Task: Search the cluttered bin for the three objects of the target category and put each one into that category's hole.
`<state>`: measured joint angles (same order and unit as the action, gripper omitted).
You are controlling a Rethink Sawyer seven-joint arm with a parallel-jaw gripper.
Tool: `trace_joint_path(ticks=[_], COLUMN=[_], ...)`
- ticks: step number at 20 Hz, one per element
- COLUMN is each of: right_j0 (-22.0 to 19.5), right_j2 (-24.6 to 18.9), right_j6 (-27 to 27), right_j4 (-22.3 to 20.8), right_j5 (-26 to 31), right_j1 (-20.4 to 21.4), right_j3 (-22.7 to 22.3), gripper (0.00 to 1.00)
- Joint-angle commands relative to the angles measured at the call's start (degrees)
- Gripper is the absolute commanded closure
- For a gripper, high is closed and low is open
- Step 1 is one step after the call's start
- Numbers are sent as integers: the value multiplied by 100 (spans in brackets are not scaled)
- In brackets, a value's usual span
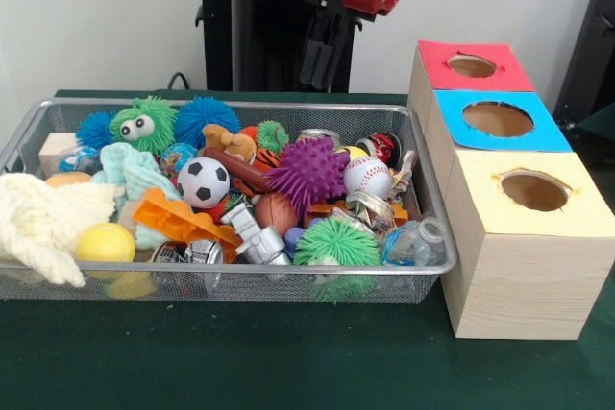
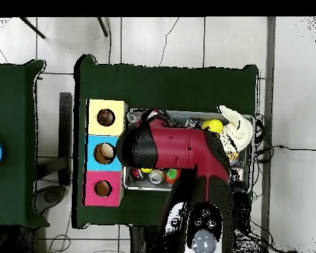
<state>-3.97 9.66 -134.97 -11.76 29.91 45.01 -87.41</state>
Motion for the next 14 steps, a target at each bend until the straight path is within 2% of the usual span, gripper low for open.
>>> trace_joint_path(ticks=[1, 9, 14], right_j0=[-328, -1079, -1385], right_j2=[-732, -1304, -1545], right_j6=[936, 1576, 1605], right_j4=[-272, -395, -602], right_j5=[319, 310, 225], right_j1=[235, 396, 433], right_j3=[-767, -1037, -1152], gripper=[100, 100, 100])
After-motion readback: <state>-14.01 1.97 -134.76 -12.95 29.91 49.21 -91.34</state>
